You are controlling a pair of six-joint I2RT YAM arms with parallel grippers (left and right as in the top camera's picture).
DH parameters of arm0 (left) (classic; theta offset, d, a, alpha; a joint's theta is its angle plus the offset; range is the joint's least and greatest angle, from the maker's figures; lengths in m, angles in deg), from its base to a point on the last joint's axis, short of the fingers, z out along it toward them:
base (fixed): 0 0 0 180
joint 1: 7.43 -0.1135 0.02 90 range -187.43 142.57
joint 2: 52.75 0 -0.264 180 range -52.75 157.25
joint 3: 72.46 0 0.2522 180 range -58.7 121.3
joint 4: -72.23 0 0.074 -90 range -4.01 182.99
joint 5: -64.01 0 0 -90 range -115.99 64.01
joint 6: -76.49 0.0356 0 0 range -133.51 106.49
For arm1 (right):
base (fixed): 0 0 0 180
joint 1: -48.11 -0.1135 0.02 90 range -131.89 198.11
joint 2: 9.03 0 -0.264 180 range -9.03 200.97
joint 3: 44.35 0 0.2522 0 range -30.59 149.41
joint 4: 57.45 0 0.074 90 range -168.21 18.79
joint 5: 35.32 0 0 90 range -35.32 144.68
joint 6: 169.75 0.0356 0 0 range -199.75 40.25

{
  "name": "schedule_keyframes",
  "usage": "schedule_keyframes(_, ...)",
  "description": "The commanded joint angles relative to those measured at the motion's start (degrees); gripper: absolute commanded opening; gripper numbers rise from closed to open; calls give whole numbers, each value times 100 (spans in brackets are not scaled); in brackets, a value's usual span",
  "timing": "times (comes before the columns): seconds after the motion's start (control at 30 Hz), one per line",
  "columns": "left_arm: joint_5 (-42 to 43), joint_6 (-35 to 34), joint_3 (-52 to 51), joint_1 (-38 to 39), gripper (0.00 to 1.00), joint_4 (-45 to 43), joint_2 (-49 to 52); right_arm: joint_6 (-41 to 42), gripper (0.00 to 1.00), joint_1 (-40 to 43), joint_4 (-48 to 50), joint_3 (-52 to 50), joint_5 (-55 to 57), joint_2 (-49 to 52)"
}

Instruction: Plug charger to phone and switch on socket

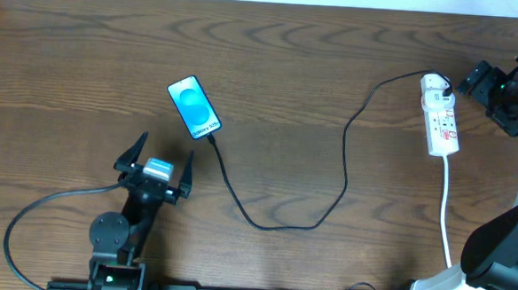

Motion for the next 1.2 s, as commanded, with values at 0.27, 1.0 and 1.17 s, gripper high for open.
schedule_keyframes(0.27,-634,-651,-210,-243,89,1237,-1266,79,99,2,-2,85,4,-57)
schedule_keyframes(1.0,-1530,-1641,-210,-313,89,3130,-2295,79,99,2,-2,85,4,-57)
schedule_keyframes(1.17,-1528,-1644,-210,-313,89,3134,-2295,79,99,2,-2,85,4,-57)
